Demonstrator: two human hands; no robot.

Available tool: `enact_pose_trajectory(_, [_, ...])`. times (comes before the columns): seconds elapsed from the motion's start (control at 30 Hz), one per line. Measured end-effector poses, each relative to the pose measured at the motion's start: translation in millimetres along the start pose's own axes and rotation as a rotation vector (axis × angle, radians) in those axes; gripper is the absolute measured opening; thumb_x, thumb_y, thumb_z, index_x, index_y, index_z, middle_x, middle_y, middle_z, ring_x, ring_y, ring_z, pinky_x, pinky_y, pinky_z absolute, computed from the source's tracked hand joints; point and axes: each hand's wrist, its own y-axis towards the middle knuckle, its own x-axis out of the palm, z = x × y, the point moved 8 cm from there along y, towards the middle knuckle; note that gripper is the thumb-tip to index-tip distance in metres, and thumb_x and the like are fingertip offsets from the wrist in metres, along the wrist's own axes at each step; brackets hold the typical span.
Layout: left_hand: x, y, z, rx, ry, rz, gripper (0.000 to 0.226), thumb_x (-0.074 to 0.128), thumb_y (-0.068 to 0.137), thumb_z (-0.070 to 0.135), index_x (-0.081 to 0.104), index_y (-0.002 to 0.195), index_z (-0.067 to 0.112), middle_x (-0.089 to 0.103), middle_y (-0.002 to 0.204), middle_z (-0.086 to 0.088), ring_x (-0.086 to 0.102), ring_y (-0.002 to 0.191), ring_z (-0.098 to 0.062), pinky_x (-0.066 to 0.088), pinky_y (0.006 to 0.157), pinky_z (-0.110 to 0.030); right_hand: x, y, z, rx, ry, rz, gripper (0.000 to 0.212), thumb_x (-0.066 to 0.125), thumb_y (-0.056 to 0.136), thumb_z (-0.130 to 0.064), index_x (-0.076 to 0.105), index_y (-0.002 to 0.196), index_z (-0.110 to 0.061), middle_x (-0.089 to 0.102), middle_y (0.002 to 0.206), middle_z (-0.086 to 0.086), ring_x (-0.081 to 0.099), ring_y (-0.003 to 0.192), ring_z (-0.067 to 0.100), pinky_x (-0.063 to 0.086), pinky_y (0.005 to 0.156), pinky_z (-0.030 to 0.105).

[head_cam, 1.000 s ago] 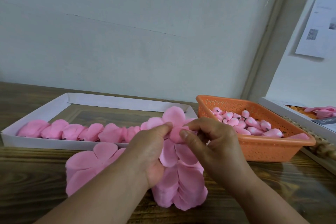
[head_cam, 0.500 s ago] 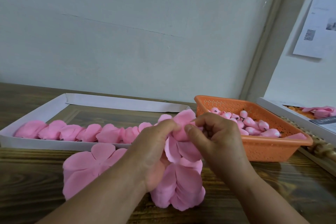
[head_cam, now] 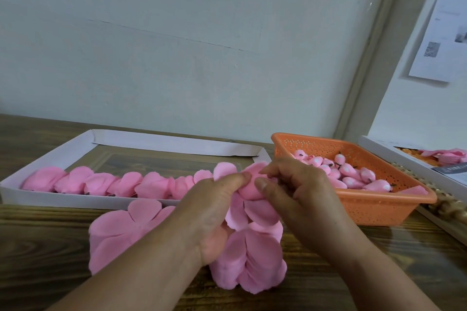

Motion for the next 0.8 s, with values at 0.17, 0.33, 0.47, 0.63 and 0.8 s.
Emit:
enact_pose_trajectory(0.17, [-1, 0, 0, 0.002, 0.039, -0.001, 0.021, 0.057, 0.091, 0.012, 0.068, 0.108, 0.006, 0.072, 0.101, -0.02, 0.069, 0.091, -0.03, 0.053, 0.086, -0.04, -2, 2, 3, 0.039, -0.02, -0.029, 0.009, 0.061, 0.087, -0.012, 0.065, 0.08, -0.017, 0.055, 0.064, -0.004, 0.046, 0.055, 0.006, 0.038, 0.051, 0.019])
enact_pose_trajectory(0.33, [1, -2, 1, 0.007, 0.081, -0.011, 0.023, 0.059, 0.09, 0.015, 0.067, 0.106, 0.0, 0.071, 0.103, -0.02, 0.069, 0.091, -0.029, 0.054, 0.083, -0.038, -7, 4, 14, 0.138, 0.087, -0.036, 0.04, 0.062, 0.086, -0.008, 0.049, 0.106, -0.04, 0.049, 0.057, 0.005, 0.048, 0.054, 0.015, 0.043, 0.054, 0.021])
enact_pose_trajectory(0.47, [2, -2, 1, 0.0, 0.083, -0.031, 0.021, 0.058, 0.091, 0.013, 0.068, 0.104, 0.0, 0.07, 0.106, -0.022, 0.068, 0.087, -0.028, 0.055, 0.076, -0.034, -3, 3, 23, 0.241, 0.223, -0.079, 0.011, 0.063, 0.085, -0.005, 0.064, 0.089, -0.015, 0.058, 0.055, 0.002, 0.052, 0.047, 0.007, 0.041, 0.045, 0.018])
enact_pose_trajectory(0.63, [0, 0, 1, 0.037, 0.079, 0.016, 0.018, 0.059, 0.09, 0.011, 0.067, 0.105, 0.005, 0.073, 0.097, -0.019, 0.07, 0.093, -0.03, 0.056, 0.082, -0.041, -4, 2, 23, 0.223, 0.117, 0.037, 0.011, 0.067, 0.082, -0.011, 0.064, 0.071, -0.014, 0.06, 0.059, 0.013, 0.05, 0.049, 0.015, 0.043, 0.048, 0.032])
enact_pose_trajectory(0.8, [5, -1, 0, 0.024, 0.051, -0.036, 0.027, 0.059, 0.088, 0.004, 0.063, 0.114, 0.002, 0.069, 0.108, -0.022, 0.069, 0.098, -0.03, 0.057, 0.082, -0.04, -11, 3, 22, 0.226, 0.068, 0.121, 0.016, 0.068, 0.08, -0.011, 0.063, 0.066, -0.014, 0.053, 0.051, 0.008, 0.047, 0.049, 0.016, 0.043, 0.047, 0.04])
